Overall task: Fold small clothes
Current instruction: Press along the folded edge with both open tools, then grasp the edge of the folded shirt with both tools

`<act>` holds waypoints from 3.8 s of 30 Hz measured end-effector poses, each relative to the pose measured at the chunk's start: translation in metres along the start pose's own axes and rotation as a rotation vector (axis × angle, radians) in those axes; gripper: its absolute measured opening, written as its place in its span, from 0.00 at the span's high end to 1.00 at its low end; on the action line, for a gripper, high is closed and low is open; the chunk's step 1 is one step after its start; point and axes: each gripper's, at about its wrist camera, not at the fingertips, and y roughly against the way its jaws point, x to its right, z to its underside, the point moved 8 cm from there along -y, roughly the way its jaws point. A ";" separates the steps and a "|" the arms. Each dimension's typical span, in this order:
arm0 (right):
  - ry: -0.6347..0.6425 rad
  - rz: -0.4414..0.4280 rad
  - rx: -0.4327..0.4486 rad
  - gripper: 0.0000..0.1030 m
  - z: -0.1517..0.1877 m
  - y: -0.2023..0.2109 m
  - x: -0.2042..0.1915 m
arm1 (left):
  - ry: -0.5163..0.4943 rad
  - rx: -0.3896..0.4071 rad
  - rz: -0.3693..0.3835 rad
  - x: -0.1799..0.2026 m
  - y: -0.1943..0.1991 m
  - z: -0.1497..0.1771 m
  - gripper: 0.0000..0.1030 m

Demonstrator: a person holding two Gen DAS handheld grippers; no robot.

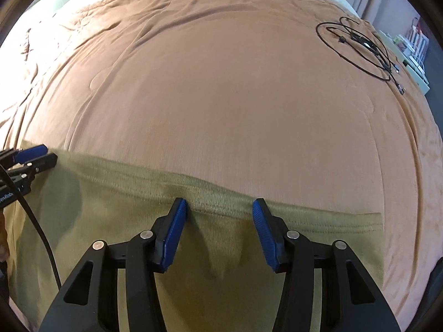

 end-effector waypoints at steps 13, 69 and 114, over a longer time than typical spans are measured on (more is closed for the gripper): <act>-0.063 -0.083 0.038 0.54 0.041 0.056 0.017 | 0.067 0.023 0.035 -0.024 0.052 0.038 0.60; -0.430 -0.279 0.151 0.47 0.355 0.232 0.076 | 0.359 0.111 0.108 -0.096 0.186 0.309 0.46; -0.667 -0.520 0.274 0.99 0.353 0.208 0.104 | 0.605 0.110 0.436 -0.116 0.174 0.302 0.92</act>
